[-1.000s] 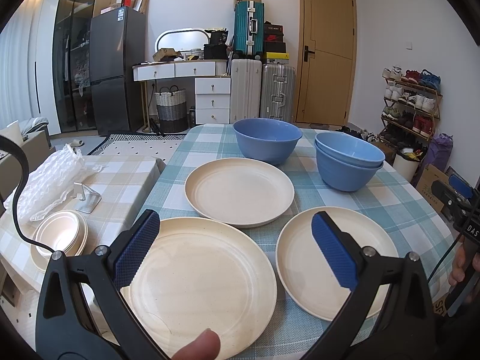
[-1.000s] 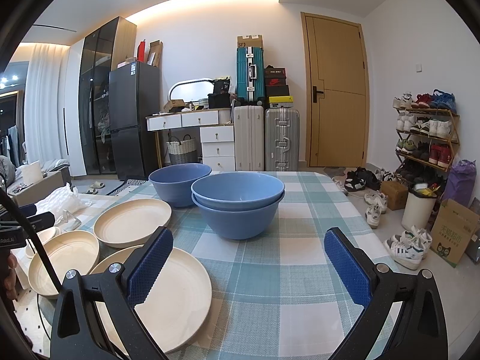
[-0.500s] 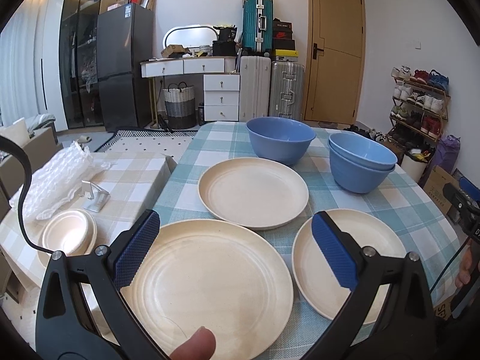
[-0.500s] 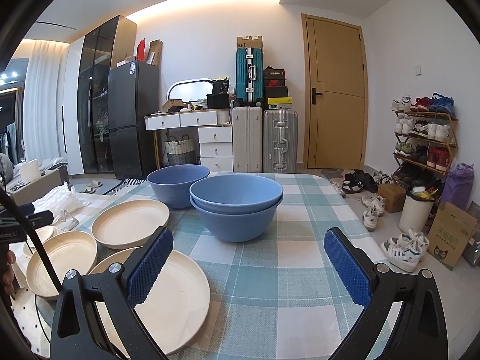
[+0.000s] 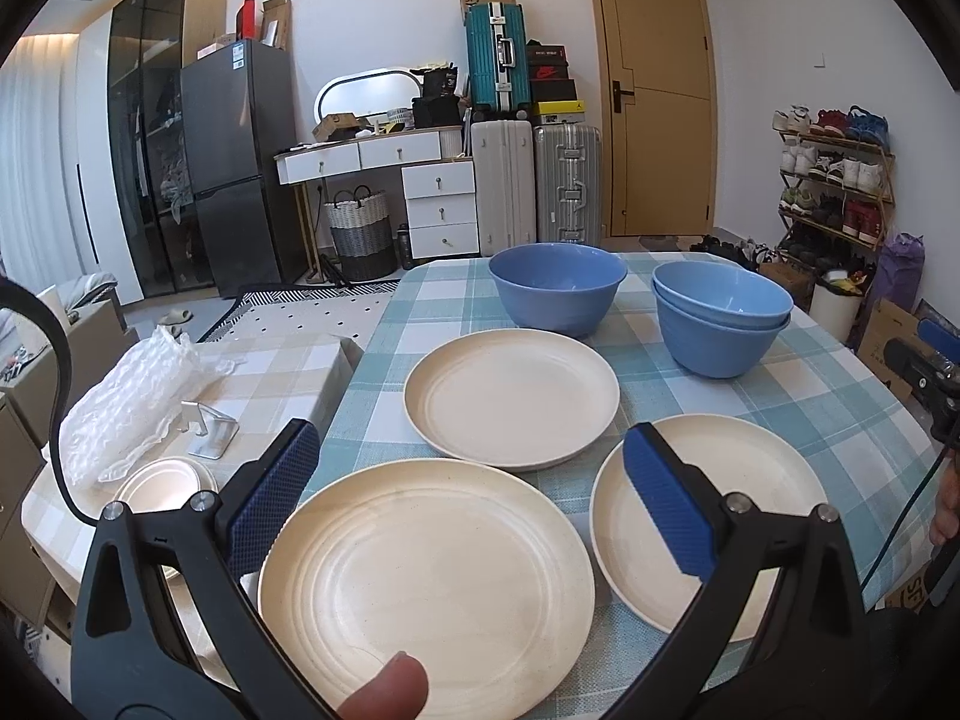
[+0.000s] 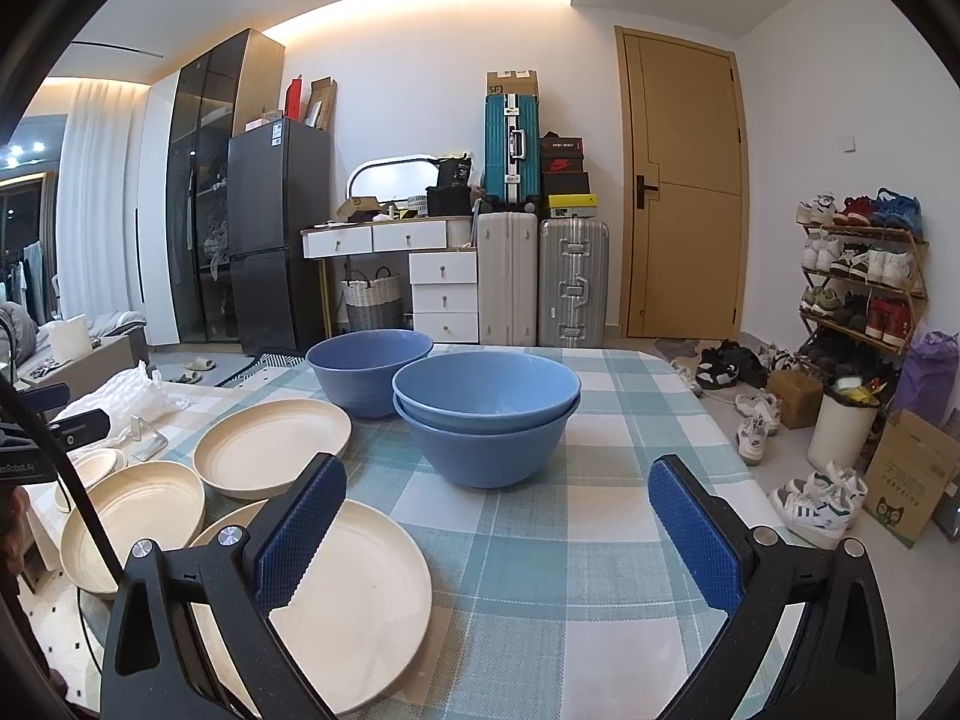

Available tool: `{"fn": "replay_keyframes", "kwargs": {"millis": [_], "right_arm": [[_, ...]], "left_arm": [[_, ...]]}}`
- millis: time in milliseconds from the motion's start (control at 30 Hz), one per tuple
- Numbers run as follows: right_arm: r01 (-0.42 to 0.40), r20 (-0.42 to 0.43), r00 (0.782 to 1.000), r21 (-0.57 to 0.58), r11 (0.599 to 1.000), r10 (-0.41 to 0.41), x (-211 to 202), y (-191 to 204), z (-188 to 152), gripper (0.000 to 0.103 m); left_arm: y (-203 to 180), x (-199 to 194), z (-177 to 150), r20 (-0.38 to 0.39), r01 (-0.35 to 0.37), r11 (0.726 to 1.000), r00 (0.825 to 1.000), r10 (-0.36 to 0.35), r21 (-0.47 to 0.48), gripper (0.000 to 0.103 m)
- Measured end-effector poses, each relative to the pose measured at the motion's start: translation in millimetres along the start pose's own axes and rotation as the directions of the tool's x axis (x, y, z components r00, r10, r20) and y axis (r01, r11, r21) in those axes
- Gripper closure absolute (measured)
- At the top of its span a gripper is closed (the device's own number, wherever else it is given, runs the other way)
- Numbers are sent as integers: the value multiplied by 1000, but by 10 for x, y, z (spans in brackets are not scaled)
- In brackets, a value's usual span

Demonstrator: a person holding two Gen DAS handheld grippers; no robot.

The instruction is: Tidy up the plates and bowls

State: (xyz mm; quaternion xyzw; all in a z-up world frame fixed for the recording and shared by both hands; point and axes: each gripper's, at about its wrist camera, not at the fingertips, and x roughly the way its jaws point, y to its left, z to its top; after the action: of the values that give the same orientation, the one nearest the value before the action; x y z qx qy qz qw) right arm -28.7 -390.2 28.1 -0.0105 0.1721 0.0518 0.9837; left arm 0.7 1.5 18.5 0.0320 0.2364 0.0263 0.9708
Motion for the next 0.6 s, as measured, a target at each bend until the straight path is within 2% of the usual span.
{"fn": "replay_keyframes", "kwargs": {"millis": [367, 600], "right_arm": [[3, 5, 1000, -11, 1000, -3, -5, -5, 32, 0], [-33, -18, 999, 37, 999, 33, 25, -44, 36, 0]], "left_arm": [[114, -8, 20, -6, 29, 998, 1000, -30, -58, 2], [122, -13, 17, -3, 4, 999, 1000, -5, -50, 2]]}}
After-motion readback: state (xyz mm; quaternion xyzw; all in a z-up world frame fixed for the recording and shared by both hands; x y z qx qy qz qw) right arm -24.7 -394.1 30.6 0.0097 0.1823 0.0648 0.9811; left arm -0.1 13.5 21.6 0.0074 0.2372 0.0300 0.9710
